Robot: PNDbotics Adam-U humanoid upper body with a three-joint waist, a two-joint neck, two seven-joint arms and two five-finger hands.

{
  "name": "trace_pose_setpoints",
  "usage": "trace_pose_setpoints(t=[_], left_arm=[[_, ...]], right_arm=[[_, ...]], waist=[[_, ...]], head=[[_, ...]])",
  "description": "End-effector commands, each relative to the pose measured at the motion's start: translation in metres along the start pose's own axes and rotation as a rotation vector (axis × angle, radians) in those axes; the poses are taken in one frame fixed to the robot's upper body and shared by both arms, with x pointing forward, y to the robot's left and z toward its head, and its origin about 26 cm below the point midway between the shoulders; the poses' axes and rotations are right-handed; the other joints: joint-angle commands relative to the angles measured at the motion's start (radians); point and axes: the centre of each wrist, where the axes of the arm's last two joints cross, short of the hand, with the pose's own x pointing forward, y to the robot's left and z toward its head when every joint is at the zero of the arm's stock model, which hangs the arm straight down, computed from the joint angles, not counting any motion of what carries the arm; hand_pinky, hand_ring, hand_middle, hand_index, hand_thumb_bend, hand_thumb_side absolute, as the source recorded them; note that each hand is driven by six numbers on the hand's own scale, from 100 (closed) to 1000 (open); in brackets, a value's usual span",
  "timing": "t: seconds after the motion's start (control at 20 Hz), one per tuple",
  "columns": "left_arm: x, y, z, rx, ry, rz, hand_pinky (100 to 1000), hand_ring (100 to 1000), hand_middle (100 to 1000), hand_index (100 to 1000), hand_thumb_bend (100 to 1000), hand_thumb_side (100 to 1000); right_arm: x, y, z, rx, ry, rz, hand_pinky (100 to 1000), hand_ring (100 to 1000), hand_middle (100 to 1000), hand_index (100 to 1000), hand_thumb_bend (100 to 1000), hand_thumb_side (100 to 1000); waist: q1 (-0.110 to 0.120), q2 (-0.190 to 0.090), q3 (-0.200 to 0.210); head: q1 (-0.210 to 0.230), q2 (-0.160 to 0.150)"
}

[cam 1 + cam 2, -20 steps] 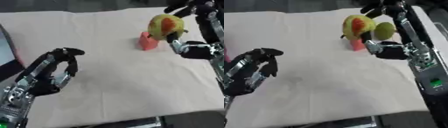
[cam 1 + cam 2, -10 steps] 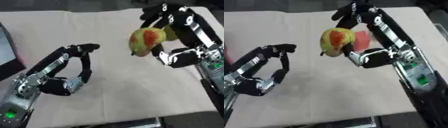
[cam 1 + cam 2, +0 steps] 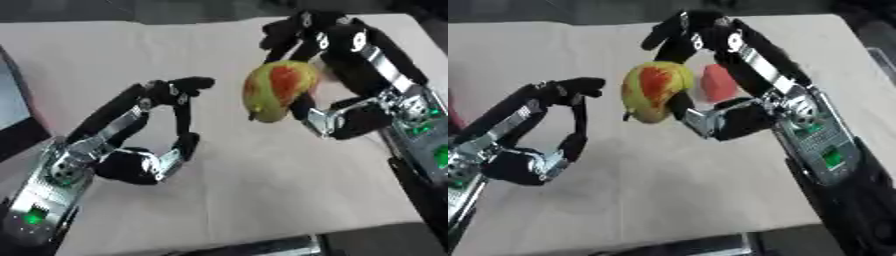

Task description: Pick up the objects with one hand, pass them to the other hand, and then place them into the box on the other side of the table.

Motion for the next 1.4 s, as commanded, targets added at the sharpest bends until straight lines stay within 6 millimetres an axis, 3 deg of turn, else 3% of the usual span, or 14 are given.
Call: trace_pose_setpoints(t=[0.05,0.4,1.4], left_arm=[[0.008,0.004,-0.008,0.007,-0.039,-0.048,834,361,308,944,104,549],[0.013,-0.002,-0.02,0.002,-0.088,-0.073,828,364,316,944,146,559],[0.014,-0.015,-0.043,-0.006,-0.126,-0.012,839,367,320,934,100,598]], right_arm=[[0.006,-0.003,-0.004,0.018,-0.029,0.006,884,609,700,342,100,217],[0.004,0.002,0.011,0.039,-0.034,-0.028,886,603,698,340,100,223],[0.004,0.006,0.009,0.086,0.001,-0.096,887,588,691,337,100,232]], waist=[[-0.001,-0.012,0.001],[-0.003,-0.008,0.005],[-0.011,0.0,0.0]], head=[[-0.004,-0.002],[-0.006,-0.002],[-0.007,-0.002]])
